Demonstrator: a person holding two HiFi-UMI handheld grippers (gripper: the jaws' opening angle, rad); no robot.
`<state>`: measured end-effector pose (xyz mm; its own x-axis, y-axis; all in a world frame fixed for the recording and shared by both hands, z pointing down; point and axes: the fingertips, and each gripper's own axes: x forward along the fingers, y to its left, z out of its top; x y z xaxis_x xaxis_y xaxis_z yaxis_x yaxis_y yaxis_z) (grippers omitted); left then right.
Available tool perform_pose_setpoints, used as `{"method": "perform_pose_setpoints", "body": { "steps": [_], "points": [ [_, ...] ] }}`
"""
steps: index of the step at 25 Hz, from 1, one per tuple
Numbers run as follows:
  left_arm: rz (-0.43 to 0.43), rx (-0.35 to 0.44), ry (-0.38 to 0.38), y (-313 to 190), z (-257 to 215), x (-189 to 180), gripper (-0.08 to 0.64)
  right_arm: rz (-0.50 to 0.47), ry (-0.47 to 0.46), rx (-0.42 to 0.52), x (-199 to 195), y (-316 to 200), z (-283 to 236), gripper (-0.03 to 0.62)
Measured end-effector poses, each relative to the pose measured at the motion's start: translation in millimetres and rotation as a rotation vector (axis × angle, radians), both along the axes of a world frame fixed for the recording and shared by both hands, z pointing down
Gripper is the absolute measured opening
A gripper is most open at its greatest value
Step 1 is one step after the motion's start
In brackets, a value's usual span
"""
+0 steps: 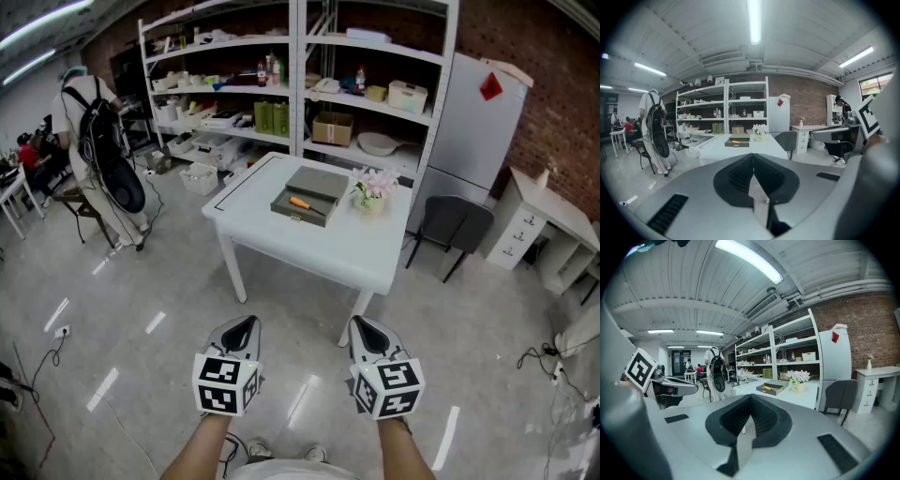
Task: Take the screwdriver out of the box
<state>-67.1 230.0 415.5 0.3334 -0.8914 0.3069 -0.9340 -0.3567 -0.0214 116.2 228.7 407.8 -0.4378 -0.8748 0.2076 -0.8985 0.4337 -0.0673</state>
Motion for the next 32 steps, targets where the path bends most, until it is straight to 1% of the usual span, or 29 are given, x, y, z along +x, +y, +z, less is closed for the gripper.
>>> {"method": "perform_pose_setpoints", "body": {
  "steps": [4, 10, 18, 22, 27, 32],
  "points": [
    [0.007, -0.004, -0.006, -4.8, 2.4, 19.0, 0.006, 0.004, -0.008, -0.002, 15.8, -7.5, 3.7, 0.005],
    [0.001, -0.015, -0.007, -13.4, 8.6, 42.3, 0.006, -0.032, 0.006, 0.002, 28.3, -17.0, 9.4, 0.005],
    [0.005, -0.026, -0.007, -34.7, 14.8, 60.5, 0.006, -0.054, 0.011, 0.004, 39.1, -36.9, 14.2, 0.006],
    [0.010, -0.031, -0.005, -53.3, 18.0, 61.7, 0.006, -0.065, 0.017, 0.009, 37.4, -52.1, 14.9, 0.009],
    [0.031, -0.035, 0.003, -84.8, 23.4, 60.6, 0.006, -0.055, 0.019, 0.001, 33.5, -79.6, 20.2, 0.044],
    [0.061, -0.037, 0.011, -130.0, 26.7, 54.4, 0.006, -0.038, 0.032, -0.007, 22.5, -119.2, 24.8, 0.069]
  ]
}}
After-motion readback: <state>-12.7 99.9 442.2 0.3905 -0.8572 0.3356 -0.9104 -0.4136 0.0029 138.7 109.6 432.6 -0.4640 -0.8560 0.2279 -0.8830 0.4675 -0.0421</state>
